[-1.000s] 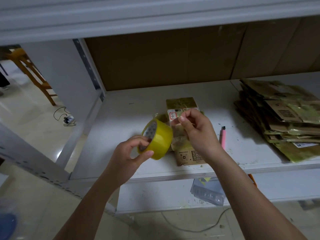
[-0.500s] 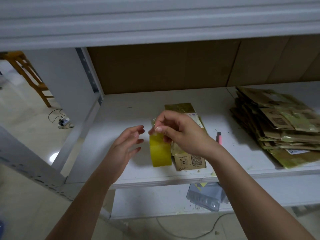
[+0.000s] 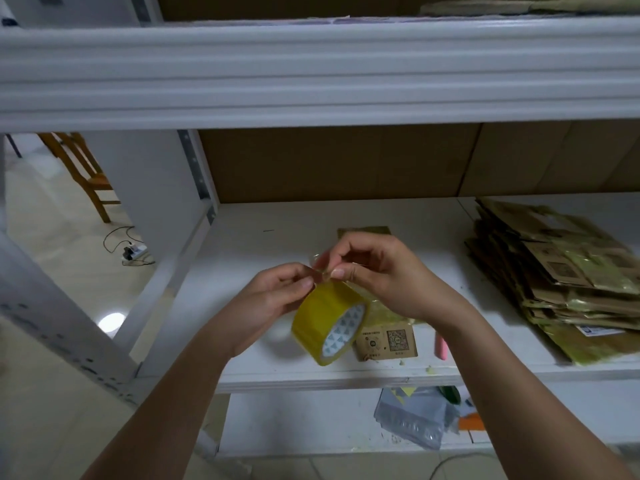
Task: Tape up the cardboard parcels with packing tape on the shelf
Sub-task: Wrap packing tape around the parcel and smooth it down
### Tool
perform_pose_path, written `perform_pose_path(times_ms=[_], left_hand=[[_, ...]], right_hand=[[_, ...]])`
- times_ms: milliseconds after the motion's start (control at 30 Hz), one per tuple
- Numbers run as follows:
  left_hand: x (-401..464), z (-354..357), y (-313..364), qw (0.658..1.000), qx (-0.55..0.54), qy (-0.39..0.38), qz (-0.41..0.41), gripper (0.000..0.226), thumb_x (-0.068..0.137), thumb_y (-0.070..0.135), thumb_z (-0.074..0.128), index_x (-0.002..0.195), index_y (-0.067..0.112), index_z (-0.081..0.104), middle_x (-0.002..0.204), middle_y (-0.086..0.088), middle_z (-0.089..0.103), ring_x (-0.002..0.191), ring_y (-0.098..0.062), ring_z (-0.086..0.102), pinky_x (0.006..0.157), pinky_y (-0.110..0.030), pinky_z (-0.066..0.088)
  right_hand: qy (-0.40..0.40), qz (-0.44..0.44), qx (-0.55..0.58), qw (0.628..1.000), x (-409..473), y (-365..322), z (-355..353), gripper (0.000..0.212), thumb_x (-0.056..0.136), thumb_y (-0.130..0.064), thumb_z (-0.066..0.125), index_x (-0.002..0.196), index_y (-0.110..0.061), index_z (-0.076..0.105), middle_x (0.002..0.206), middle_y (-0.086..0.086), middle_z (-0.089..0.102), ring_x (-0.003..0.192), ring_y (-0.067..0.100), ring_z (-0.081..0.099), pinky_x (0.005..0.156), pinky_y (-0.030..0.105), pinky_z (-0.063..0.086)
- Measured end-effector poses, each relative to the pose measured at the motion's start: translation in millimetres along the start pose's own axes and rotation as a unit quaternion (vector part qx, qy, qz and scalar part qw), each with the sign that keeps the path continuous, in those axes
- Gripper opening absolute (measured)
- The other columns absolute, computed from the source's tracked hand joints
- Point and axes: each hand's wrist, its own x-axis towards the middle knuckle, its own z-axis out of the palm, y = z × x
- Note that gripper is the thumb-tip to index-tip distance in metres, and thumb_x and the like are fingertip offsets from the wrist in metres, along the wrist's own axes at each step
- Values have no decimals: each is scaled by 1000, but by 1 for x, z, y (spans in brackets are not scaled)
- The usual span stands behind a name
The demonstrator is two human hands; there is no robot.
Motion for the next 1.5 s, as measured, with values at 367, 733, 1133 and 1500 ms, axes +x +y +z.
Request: perform_pose_path(times_ms=[367, 733, 1133, 1500], left_hand=[[5, 21, -4, 996, 67, 57, -13, 13, 86, 36, 62, 89, 24, 60, 110, -6, 57, 90, -25, 58, 69, -34, 46], [9, 33, -3, 972, 208, 100, 42, 10, 96, 26, 61, 86, 27, 60, 111, 5, 56, 91, -13, 59, 64, -14, 47], [3, 37, -14, 995, 68, 71, 17, 54, 74, 28, 74, 124, 32, 53, 106, -4, 60, 91, -20, 70, 72, -24, 53], [-7, 29, -29, 996, 78, 18, 23, 72, 61, 17, 87, 121, 25, 46, 99, 2, 69, 86, -17, 66, 66, -29, 54]], right_hand=[[12, 109, 8, 994, -19, 17, -26, 22, 88, -4, 67, 105, -18, 68, 116, -5, 68, 104, 21, 66, 96, 42, 53], [34, 154, 284, 946, -36, 28, -29, 52, 82, -22, 59, 132, -9, 55, 131, 9, 63, 116, 30, 62, 98, 41, 51], [199, 136, 22, 970, -28, 28, 1, 11, 88, -11, 70, 81, -5, 65, 75, 8, 66, 65, 20, 68, 69, 38, 59], [281, 159, -52, 945, -33, 25, -6, 27, 84, -27, 75, 78, -4, 62, 63, 5, 70, 59, 23, 68, 54, 29, 52]])
